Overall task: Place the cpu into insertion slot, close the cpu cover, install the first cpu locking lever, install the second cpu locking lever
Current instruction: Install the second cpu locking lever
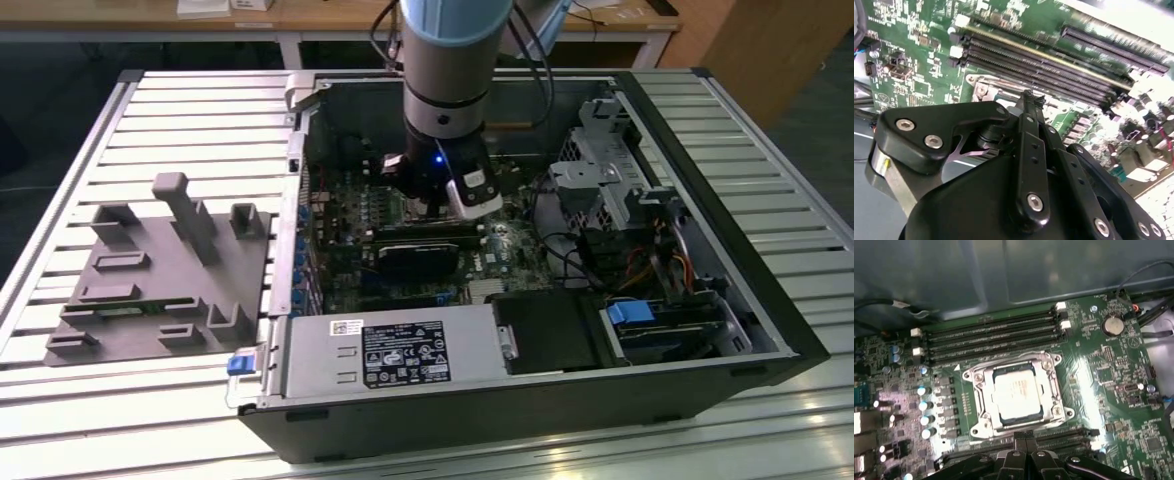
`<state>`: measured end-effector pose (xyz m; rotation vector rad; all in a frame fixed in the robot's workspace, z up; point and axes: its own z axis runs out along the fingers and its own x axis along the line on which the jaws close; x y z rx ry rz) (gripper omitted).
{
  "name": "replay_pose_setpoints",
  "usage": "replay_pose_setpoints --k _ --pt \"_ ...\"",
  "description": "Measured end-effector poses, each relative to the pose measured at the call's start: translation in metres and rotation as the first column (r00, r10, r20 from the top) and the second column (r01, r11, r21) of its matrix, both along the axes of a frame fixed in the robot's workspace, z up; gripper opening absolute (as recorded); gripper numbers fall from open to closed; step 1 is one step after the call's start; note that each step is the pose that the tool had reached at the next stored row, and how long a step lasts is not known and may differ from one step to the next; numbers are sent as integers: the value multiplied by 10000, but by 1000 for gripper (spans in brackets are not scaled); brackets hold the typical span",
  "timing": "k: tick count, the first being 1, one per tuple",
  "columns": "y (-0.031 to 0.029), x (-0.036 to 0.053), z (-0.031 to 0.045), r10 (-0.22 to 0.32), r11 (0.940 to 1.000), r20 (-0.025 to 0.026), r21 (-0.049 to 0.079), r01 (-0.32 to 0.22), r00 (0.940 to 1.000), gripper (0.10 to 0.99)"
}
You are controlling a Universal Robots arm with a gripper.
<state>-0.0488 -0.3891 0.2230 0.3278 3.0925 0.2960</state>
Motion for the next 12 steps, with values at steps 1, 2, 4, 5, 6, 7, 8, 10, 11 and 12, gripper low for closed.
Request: replay_pose_setpoints --k 1,2,4,5,6,7,8,10,11,12 --pt "25 6 0 0 10000 -2 -37 0 10000 106" --pt "50 13 0 0 10000 -3 -75 0 10000 106" --pt "100 25 0 0 9999 -6 -153 0 10000 106" --pt "124 32 -1 0 9998 -7 -191 0 10000 106" --pt "148 37 0 0 9997 -10 -234 0 10000 106" --pt "172 42 0 -1 9996 -10 -275 0 10000 106" --pt "198 48 0 -1 9995 -11 -322 0 10000 106" --pt "248 53 0 -1 9991 -11 -414 0 10000 106" --pt "273 54 0 0 9989 -12 -459 0 10000 106" --pt "294 54 0 -1 9989 -12 -478 0 10000 106"
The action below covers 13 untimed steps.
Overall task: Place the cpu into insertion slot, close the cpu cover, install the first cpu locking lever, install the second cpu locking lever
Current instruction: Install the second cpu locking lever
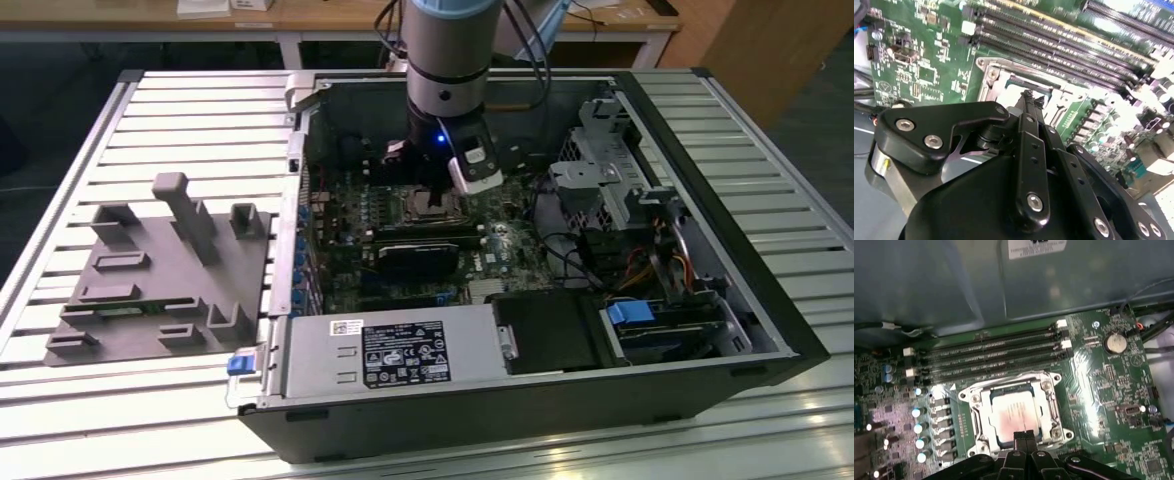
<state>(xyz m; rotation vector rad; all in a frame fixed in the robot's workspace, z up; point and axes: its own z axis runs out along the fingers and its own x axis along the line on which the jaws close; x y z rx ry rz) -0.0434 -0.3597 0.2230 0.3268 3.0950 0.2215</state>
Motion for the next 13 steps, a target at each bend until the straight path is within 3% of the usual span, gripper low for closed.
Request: replay_pose_setpoints --k 4,7,9,12,13 --pt "49 0 -1 3 10000 18 -3 -3 10000 106" --pt "75 -2 -6 17 10000 141 -37 -17 9999 106" --pt "93 -2 -10 27 9999 192 -165 -24 9998 106" --pt "154 -4 -13 39 9990 201 -442 -30 9998 106" --pt "155 -4 -10 38 9990 201 -443 -29 9998 106"
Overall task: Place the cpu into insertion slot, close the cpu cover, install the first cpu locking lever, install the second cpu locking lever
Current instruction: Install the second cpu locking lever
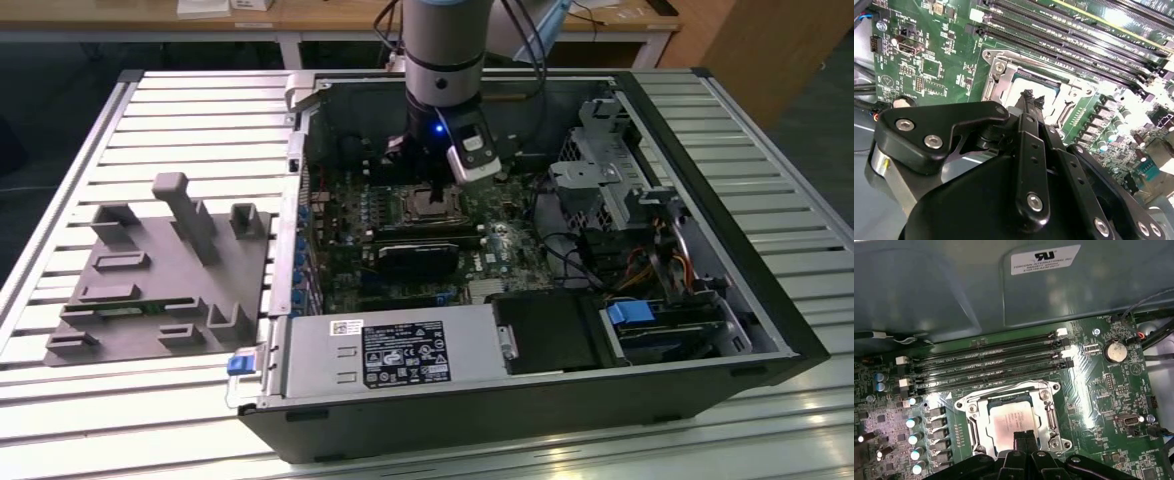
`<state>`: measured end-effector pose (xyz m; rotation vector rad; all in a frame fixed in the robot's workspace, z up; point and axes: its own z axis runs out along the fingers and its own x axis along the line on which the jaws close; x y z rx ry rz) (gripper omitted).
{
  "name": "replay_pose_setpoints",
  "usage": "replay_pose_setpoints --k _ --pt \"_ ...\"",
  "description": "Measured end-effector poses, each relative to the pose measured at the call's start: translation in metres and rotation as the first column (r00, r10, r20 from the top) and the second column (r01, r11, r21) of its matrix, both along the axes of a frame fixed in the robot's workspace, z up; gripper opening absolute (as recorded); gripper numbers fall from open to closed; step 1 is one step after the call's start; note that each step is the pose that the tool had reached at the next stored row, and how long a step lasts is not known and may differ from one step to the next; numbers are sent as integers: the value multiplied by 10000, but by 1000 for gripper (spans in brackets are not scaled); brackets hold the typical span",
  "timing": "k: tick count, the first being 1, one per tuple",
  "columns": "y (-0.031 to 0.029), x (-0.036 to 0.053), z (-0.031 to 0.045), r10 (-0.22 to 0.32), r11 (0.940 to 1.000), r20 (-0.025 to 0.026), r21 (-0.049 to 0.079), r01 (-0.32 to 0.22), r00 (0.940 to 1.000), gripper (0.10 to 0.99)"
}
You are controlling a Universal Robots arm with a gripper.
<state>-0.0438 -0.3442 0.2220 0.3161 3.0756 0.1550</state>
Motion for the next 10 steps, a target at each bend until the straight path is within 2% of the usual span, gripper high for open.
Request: replay_pose_setpoints --k 4,10 --pt "2 0 41 0 10000 2 2 0 10000 106" --pt "1 0 42 -1 10000 2 0 1 10000 106"
